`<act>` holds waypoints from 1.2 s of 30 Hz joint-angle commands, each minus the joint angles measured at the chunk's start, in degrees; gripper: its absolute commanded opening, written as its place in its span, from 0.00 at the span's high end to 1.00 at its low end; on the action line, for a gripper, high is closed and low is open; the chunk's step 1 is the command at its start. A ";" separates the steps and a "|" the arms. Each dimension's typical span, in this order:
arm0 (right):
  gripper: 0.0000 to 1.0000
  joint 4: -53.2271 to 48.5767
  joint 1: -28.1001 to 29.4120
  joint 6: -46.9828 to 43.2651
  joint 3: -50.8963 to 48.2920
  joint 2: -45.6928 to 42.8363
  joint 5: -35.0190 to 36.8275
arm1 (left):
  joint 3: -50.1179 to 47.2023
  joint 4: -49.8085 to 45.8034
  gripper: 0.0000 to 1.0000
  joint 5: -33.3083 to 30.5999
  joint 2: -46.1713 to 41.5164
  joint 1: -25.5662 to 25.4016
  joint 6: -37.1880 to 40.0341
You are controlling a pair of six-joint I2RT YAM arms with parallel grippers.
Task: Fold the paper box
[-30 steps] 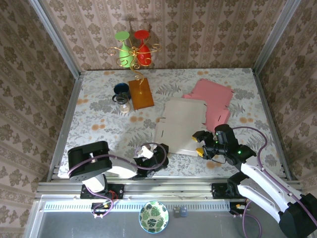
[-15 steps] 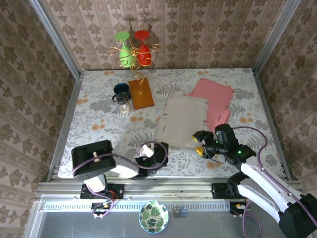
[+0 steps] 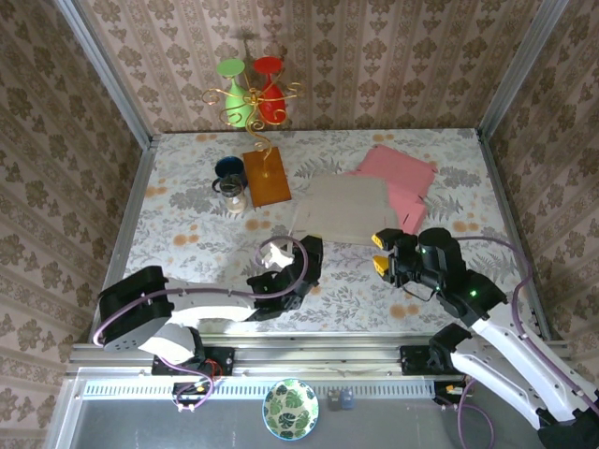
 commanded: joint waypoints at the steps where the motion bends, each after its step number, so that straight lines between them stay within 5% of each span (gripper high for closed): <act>1: 0.44 2.41 1.73 3.67 2.18 4.01 5.89 | 2.88 -1.59 1.00 -0.43 -0.13 1.32 4.23; 13: 0.50 12.03 5.60 4.29 4.30 12.89 12.79 | 6.54 -3.58 1.00 3.07 -1.47 4.25 7.03; 28: 0.66 20.30 5.33 0.74 6.53 20.23 11.32 | 7.53 -1.82 1.00 7.29 -2.27 5.84 9.45; 36: 0.94 20.29 5.33 -0.53 7.82 20.90 12.40 | 7.60 -2.12 1.00 7.81 -2.40 5.83 9.51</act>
